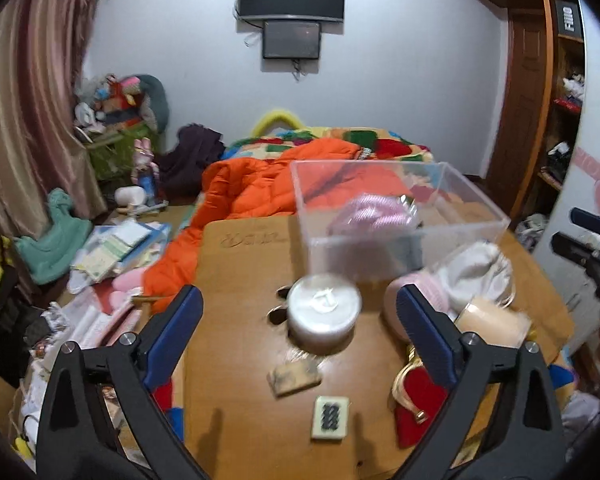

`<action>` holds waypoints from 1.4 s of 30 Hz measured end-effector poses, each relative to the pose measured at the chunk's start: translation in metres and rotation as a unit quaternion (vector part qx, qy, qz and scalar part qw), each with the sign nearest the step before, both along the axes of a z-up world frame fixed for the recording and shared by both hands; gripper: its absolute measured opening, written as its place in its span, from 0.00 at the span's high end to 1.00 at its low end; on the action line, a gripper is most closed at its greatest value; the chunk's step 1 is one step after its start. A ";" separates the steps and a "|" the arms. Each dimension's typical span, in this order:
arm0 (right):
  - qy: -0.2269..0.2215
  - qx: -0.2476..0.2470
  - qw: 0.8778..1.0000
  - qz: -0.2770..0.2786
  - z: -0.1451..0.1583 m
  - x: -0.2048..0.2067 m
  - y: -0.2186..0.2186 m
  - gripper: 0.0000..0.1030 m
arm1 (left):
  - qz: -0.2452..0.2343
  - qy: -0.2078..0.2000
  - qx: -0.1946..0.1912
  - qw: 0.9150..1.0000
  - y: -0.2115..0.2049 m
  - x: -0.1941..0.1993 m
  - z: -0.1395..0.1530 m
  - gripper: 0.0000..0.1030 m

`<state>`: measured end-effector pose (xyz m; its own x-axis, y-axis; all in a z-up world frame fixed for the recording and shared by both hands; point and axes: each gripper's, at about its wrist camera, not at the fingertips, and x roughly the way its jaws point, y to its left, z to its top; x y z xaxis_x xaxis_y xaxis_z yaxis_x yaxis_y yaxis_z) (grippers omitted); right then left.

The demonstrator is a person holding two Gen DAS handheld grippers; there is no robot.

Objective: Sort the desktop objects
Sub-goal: 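Withdraw both grippers from the box back over the table, then grasp white mahjong tile with left gripper while right grasps tan cream jar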

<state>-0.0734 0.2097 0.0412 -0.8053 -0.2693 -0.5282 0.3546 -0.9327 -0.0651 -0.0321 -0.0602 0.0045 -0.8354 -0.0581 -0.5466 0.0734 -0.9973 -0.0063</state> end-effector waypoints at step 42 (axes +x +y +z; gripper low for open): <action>-0.102 0.005 0.989 0.102 -0.079 0.035 -0.046 0.09 | -0.021 -0.072 0.011 0.997 0.020 0.025 -0.086 0.53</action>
<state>-0.0388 0.1642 -0.0376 -0.6103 -0.4092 -0.6783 0.5431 -0.8395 0.0178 -0.0072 -0.0405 -0.0814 -0.7499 -0.0117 -0.6614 0.0338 -0.9992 -0.0206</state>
